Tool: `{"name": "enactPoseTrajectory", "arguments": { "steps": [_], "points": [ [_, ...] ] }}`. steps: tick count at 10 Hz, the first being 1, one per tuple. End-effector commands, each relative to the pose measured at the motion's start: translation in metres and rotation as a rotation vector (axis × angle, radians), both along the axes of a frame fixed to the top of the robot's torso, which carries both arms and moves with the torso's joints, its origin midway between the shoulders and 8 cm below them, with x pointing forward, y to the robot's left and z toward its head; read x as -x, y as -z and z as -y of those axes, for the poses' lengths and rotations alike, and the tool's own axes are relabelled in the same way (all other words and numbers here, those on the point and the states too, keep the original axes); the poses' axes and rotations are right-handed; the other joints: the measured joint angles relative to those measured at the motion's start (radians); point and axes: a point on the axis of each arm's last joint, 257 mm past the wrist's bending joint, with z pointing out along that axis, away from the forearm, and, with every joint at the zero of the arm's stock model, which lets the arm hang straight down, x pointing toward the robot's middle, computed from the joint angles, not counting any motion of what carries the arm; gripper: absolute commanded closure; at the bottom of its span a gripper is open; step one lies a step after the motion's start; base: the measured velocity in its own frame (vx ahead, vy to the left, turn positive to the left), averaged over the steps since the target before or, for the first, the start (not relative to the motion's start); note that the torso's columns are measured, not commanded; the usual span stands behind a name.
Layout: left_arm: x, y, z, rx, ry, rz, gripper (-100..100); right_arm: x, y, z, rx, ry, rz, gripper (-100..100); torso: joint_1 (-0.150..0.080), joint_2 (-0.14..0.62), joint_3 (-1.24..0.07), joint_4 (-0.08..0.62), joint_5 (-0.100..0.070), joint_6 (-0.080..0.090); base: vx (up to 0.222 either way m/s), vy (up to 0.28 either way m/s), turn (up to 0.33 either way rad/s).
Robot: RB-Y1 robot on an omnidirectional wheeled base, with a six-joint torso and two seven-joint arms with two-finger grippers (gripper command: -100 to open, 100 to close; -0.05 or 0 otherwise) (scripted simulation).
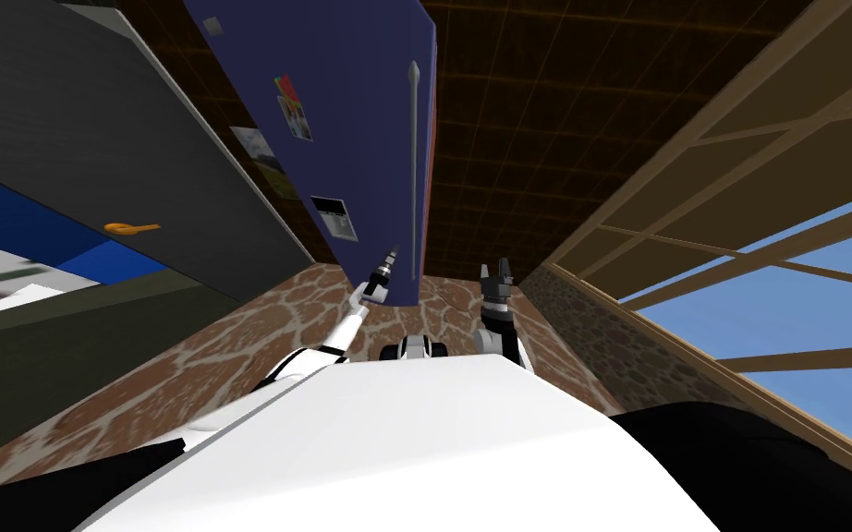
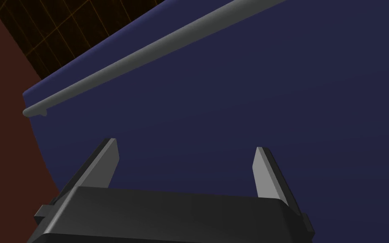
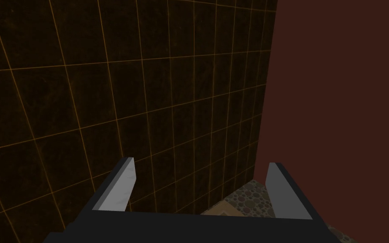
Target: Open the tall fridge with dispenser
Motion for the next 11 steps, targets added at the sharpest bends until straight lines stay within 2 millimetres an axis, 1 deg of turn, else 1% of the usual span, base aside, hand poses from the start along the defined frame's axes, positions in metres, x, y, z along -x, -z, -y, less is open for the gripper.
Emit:
{"name": "enactPoseTrajectory", "arguments": {
  "steps": [1,2,3,4,6,7,8,9,10,11],
  "points": [
    [-0.016,0.004,0.008,-0.033,0.001,-0.026,-100,0.000,0.000,0.000,0.000,0.000,0.000,0,0.001,0.000,0.000,0.000,0.000,0.000,0.024,-0.094,0.041],
    [-0.018,0.015,0.006,-0.038,-0.004,-0.047,-100,0.000,0.000,0.000,0.000,0.000,0.000,0,-0.001,0.000,0.000,0.000,0.000,0.000,0.019,-0.079,0.025],
    [-0.027,0.011,0.012,-0.058,-0.001,-0.051,-100,0.000,0.000,0.000,0.000,0.000,0.000,0,0.001,0.001,0.000,0.000,0.000,0.000,0.017,-0.075,0.049],
    [-0.029,0.020,0.010,-0.061,-0.006,-0.069,-100,0.000,0.000,0.000,0.000,0.000,0.000,0,0.001,0.000,0.000,0.000,0.000,0.000,0.019,-0.062,0.022],
    [-0.047,0.023,0.017,-0.105,-0.008,-0.098,-100,0.000,0.000,0.000,0.000,0.000,0.000,0,0.001,0.000,0.000,0.000,0.000,0.000,0.023,-0.084,0.053],
    [-0.049,0.028,0.016,-0.108,-0.011,-0.111,-100,0.000,0.000,0.000,0.000,0.000,0.000,0,-0.001,0.000,0.000,0.000,0.000,0.000,0.027,-0.085,0.032],
    [-0.057,0.025,0.019,-0.128,-0.012,-0.115,-100,0.000,0.000,0.000,0.000,0.000,0.000,0,0.000,0.000,0.000,0.000,0.000,0.000,0.032,-0.084,0.042],
    [-0.057,0.032,0.017,-0.131,-0.015,-0.129,-100,0.000,0.000,0.000,0.000,0.000,0.000,0,0.000,0.000,0.000,0.000,0.000,0.000,0.022,-0.065,0.018],
    [-0.065,0.026,0.021,-0.150,-0.016,-0.129,-100,0.000,0.000,0.000,0.000,0.000,0.000,0,0.002,0.001,0.000,0.000,0.001,0.000,0.007,-0.071,0.037],
    [-0.065,0.035,0.018,-0.154,-0.020,-0.146,-100,0.000,0.000,0.000,0.000,0.000,0.000,0,0.001,0.001,0.001,0.000,0.000,0.000,0.009,-0.058,0.021]
  ]
}}
